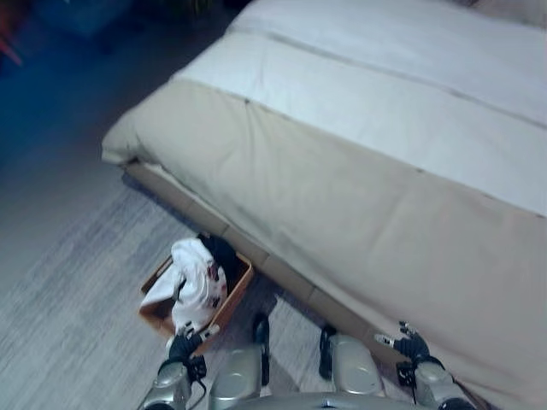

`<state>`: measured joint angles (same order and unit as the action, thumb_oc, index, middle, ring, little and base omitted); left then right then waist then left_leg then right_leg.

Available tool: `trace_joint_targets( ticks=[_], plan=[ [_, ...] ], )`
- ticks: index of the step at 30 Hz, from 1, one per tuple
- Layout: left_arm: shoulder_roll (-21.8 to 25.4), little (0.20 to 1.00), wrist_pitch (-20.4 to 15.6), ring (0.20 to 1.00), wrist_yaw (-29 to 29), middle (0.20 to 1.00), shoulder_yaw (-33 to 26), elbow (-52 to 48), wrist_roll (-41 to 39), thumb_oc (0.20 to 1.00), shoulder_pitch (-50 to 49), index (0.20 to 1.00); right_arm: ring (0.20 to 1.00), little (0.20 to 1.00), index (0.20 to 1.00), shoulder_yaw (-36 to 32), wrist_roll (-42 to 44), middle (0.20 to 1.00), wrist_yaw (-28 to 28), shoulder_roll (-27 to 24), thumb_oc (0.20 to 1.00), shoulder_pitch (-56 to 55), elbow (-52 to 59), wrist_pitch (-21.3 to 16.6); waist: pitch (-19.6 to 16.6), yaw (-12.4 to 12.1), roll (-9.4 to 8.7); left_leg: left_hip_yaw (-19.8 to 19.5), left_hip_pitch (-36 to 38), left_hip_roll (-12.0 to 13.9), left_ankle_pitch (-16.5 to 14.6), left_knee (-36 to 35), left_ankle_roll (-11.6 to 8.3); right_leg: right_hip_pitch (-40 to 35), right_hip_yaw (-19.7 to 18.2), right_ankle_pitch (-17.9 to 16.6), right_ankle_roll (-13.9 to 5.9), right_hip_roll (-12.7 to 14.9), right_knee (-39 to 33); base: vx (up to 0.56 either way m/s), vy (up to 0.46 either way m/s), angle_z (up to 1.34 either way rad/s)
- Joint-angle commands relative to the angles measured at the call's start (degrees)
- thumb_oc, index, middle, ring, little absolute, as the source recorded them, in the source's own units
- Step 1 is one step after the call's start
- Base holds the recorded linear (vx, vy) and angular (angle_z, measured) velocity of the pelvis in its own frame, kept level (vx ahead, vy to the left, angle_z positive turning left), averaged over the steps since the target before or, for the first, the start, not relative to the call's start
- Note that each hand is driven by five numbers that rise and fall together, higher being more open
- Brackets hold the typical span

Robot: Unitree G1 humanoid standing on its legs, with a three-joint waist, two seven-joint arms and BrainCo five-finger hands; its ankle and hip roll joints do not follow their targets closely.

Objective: Pick up clothes into the bucket

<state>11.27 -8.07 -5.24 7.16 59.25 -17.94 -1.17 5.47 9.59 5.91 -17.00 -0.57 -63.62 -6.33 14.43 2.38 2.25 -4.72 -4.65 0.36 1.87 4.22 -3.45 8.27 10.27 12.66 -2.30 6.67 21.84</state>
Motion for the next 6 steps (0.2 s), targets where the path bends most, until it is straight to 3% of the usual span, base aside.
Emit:
trace_joint_targets(
  ticks=[1,6],
  plan=[
    [0.0,1.0,-0.4,1.0,1.0,1.0,0.3,0.1,6.4,1.0,1.9,1.0,1.0,1.0,1.0,1.3,-1.4,1.0,-1.7,-1.6,1.0,1.4,-0.7,1.2,-0.6,0.8,-1.12,0.4,1.7,-1.6,-2.8,2.8,-0.49,-6.2,0.4,-6.7,-2.34,0.3,-10.7,0.08,-0.092,-0.01],
    [-0.8,1.0,0.5,1.0,1.9,1.0,1.0,3.3,9.0,1.0,1.7,1.0,1.0,1.0,1.0,1.1,-0.9,1.0,-2.1,-0.6,1.0,1.3,-1.8,1.3,-2.8,1.1,-1.51,1.3,3.8,-1.1,-3.6,3.1,-0.59,-8.8,0.0,-6.5,-2.25,-0.3,-12.1,0.04,-0.061,0.0]
  ],
)
